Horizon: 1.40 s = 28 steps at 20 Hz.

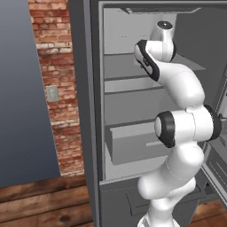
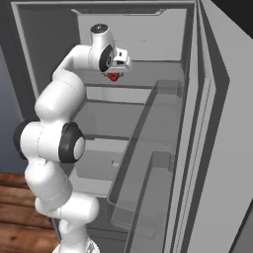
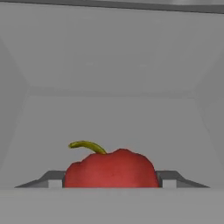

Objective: Place the cold items (bell pepper and corn) from the fridge in one tupperware on the dining counter. Place the warm items (kebab skewer and hot dog) in the stove area in another tupperware.

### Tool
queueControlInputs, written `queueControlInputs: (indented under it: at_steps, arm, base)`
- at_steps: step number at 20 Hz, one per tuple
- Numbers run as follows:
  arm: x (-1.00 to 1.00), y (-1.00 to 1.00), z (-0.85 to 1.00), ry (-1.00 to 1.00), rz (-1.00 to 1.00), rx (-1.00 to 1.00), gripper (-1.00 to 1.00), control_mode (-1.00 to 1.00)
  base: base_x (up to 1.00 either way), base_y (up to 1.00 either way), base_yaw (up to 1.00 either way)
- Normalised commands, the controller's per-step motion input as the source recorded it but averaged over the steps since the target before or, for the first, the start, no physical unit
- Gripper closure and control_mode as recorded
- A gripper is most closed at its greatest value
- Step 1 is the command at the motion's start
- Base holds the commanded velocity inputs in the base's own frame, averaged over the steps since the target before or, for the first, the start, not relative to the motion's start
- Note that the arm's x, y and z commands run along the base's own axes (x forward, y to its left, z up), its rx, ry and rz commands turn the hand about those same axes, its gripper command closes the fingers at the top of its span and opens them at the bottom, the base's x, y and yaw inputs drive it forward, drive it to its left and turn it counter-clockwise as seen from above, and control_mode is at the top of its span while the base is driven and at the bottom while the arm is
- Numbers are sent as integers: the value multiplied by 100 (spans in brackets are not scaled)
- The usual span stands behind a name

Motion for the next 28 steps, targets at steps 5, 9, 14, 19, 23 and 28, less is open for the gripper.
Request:
queueControlInputs:
  at_steps: [5, 9, 14, 19, 23, 28]
  arm:
    - [-88, 0, -17, -42, -6, 2, 100, -100]
    - [-100, 0, -14, -52, -21, 11, 100, -100]
    - [-100, 0, 2, -16, -19, 3, 100, -100]
    - [-91, 0, 22, 18, -7, 8, 100, -100]
    - [-84, 1, 2, 24, 0, 11, 100, -100]
    - [-63, 6, -6, 9, 1, 2, 100, -100]
  base:
    - [0, 0, 0]
    - [0, 0, 0]
    - [0, 0, 0]
    - [0, 0, 0]
    - [0, 0, 0]
    - [0, 0, 0]
